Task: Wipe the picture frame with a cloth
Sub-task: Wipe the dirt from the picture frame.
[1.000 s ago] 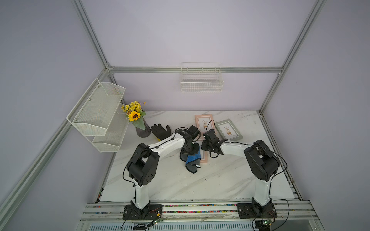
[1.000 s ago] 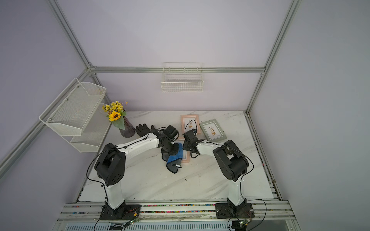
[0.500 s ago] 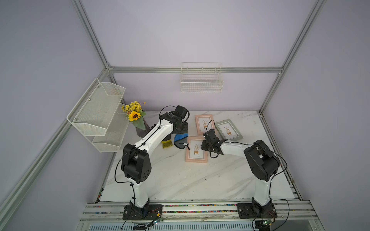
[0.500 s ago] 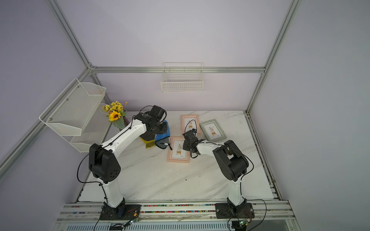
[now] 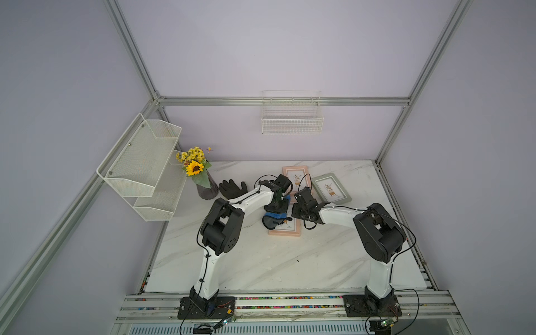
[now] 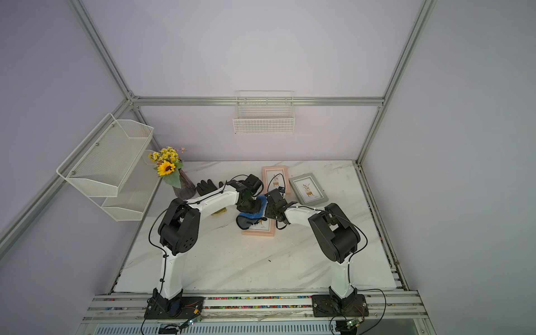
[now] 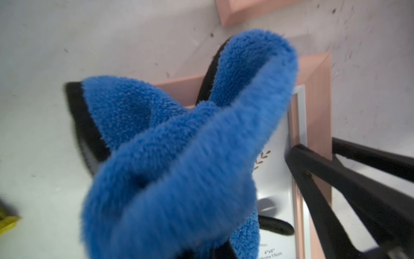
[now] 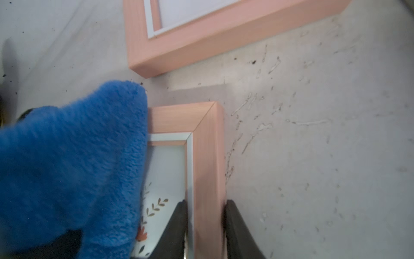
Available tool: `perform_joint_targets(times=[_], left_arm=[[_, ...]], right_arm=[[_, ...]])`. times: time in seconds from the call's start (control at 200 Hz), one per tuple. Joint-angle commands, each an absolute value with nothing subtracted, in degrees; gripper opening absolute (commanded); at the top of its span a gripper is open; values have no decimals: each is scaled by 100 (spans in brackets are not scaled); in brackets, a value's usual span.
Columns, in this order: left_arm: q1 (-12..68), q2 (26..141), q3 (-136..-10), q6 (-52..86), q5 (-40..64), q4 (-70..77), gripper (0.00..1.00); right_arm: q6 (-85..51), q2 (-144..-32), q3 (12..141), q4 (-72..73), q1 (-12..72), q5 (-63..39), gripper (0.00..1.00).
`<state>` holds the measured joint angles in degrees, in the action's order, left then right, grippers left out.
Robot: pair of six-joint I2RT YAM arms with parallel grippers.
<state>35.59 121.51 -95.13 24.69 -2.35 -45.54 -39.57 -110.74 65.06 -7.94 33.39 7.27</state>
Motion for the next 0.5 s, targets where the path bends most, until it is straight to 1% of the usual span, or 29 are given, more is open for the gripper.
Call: perform_joint_targets(times=[0.0, 0.375, 0.495], left_arm=[[3668, 12049, -9180, 2654, 15, -4743, 0], [4056, 11246, -7936, 3086, 454, -4748, 0], [4037, 11240, -7851, 3140, 91, -4821, 0]], right_arm=[[-4012, -11265, 6379, -1155, 3339, 727, 29], [-4099, -11285, 6434, -1174, 3251, 659, 29], [-4067, -11259, 6420, -1162, 3252, 633, 29]])
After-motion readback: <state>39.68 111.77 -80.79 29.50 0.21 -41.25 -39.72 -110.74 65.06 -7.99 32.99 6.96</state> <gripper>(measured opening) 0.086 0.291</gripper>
